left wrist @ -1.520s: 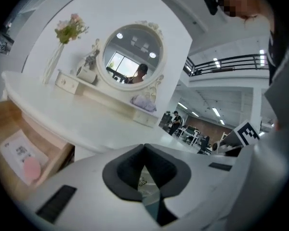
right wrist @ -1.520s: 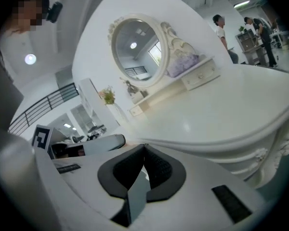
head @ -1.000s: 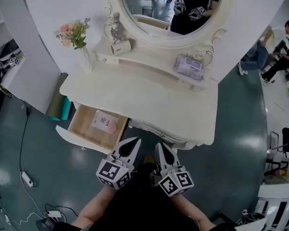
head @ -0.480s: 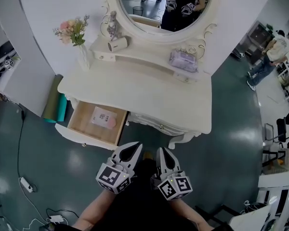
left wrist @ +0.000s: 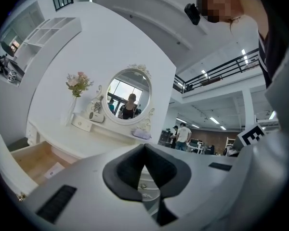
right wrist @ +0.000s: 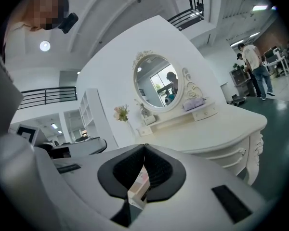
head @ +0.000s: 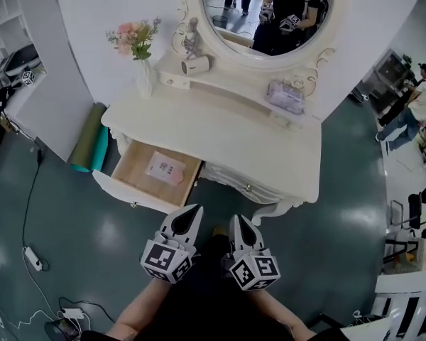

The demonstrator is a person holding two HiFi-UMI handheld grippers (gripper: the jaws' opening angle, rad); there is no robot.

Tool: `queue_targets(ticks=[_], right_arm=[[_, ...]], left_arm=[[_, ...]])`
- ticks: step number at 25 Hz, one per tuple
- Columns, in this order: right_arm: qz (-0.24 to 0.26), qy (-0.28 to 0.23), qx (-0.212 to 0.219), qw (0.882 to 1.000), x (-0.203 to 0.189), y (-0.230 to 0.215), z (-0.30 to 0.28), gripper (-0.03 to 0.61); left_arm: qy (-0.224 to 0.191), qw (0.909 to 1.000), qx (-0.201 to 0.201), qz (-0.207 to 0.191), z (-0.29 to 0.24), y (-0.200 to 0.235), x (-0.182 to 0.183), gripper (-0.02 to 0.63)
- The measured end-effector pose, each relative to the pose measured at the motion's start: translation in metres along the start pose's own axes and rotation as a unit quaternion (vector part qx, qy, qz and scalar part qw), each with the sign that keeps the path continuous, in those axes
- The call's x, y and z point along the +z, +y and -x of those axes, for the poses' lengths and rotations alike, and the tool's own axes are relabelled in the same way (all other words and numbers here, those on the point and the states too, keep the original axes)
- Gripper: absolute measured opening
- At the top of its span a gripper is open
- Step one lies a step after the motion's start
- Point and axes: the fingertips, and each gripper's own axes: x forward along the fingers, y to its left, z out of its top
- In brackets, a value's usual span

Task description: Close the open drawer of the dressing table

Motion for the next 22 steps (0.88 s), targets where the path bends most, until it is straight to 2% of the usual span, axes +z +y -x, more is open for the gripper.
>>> queue_targets(ticks=[6,11,15,19,22], right_arm=[[0.005,0.038,0.044,0.998,-0.020,0.026,-0.021,0.017],[0.017,0.091,0.099,0.991,-0.053,0.068,-0.040,0.016],[0.028,0.125,0.156,0.979,-0.078,0.108,-0.052,0.017],[0.032,0.167,0.187,0.968,-0.106,0.133,-0.052,0.015],[0.042,0.221,0.211,0.951,-0.137,0.150,-0.047,0.017]], left_arm=[[-0.008,0.9983,0.054,-0.019,0.028,0.023,0.003,0.012],[-0.004,0.9903,0.139,-0.009,0.075,0.060,-0.002,0.012],[0.002,0.9779,0.209,0.002,0.114,0.090,-0.011,0.012],[0.010,0.9694,0.245,0.013,0.141,0.103,-0.020,0.012],[0.019,0.9623,0.270,0.024,0.157,0.113,-0.032,0.012]])
